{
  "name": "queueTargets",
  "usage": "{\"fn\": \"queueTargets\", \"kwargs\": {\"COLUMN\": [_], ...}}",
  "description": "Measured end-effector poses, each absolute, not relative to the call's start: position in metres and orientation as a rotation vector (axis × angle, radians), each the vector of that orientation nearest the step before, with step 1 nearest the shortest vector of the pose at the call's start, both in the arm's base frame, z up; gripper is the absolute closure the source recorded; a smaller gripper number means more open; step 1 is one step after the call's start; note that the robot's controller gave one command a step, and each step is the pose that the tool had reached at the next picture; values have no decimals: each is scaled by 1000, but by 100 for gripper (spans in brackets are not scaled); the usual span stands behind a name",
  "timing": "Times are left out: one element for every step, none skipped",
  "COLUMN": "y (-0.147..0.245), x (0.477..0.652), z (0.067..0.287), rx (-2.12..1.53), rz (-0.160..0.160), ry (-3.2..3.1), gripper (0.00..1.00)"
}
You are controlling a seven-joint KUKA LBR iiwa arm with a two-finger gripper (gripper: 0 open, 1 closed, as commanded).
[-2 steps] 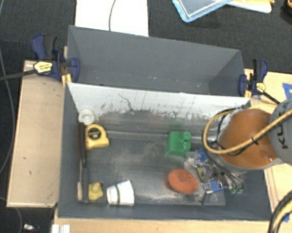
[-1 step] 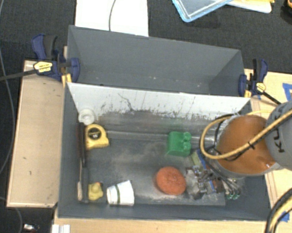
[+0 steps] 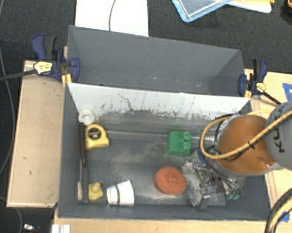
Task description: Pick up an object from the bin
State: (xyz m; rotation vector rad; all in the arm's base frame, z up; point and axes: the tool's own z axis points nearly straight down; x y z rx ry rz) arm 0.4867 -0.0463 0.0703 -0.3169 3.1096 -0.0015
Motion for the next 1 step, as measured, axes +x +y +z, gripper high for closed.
{"fn": "queueTargets", "kwargs": {"y": [-46], "x": [487], "z": [70], "rx": [-316], "rz": [-1], "ry": [3110], "gripper": [0]}}
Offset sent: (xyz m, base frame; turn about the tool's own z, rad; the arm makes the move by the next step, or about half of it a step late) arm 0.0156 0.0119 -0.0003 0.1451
